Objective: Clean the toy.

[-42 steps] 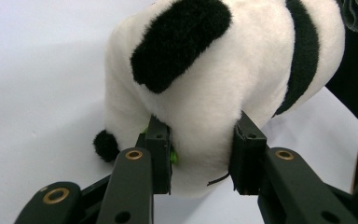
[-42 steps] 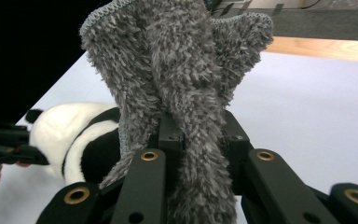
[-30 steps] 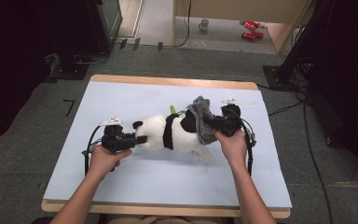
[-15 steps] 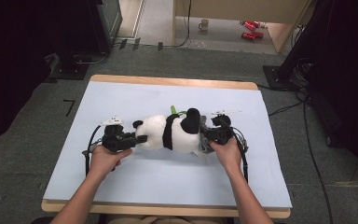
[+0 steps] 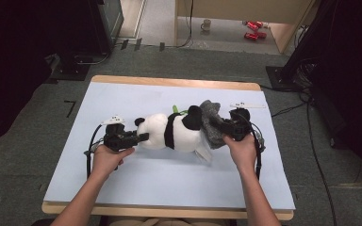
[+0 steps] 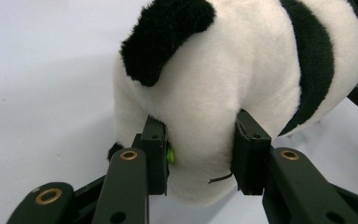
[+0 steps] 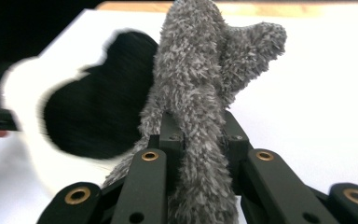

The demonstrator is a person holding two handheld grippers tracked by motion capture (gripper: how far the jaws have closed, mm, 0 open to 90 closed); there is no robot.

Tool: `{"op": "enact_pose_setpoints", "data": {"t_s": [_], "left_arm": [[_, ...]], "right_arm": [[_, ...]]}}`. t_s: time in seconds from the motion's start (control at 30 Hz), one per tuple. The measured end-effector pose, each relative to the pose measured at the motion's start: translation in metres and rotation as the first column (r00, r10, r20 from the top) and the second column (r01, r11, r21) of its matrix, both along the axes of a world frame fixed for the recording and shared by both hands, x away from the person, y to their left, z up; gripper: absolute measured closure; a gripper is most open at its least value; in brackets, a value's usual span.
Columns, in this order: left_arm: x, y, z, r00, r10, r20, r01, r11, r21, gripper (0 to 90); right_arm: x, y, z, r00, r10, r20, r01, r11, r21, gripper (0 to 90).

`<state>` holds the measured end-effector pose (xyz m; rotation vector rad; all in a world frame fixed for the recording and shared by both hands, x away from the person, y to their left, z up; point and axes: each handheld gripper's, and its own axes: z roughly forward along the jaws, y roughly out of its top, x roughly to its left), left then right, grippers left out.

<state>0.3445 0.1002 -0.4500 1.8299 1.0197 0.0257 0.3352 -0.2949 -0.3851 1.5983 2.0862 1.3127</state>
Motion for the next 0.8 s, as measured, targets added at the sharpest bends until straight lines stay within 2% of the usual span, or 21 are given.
{"op": "enact_pose_setpoints", "data": {"t_s": [0.3,0.4,0.5,0.6,0.67,0.8], "left_arm": [[0.000,0.000,0.000,0.9998,-0.003,0.017,0.003,1.0000,0.001,60.7],[0.000,0.000,0.000,0.9997,-0.005,0.023,0.005,1.0000,0.007,60.1],[-0.001,-0.001,0.001,0.9995,-0.007,0.032,0.006,0.9998,0.016,59.3],[-0.001,0.000,0.001,0.9990,-0.009,0.043,0.008,0.9998,0.018,57.5],[-0.001,0.000,0.001,0.9988,-0.006,0.048,0.006,0.9999,0.014,55.8],[0.000,0.002,0.000,0.9986,-0.009,0.052,0.010,0.9999,-0.006,47.6]], "right_arm": [[-0.013,0.009,0.033,0.9966,0.046,0.069,-0.050,0.9976,0.048,76.5],[-0.019,0.022,0.040,0.9928,0.090,0.079,-0.093,0.9951,0.034,76.5],[-0.023,0.037,0.033,0.9902,0.125,0.062,-0.126,0.9921,-0.001,76.5],[-0.022,0.049,0.018,0.9892,0.145,0.024,-0.144,0.9887,-0.043,76.5],[-0.021,0.051,0.011,0.9896,0.138,0.041,-0.136,0.9897,-0.045,76.6],[-0.018,0.048,0.007,0.9907,0.126,0.051,-0.123,0.9909,-0.055,76.5]]}}
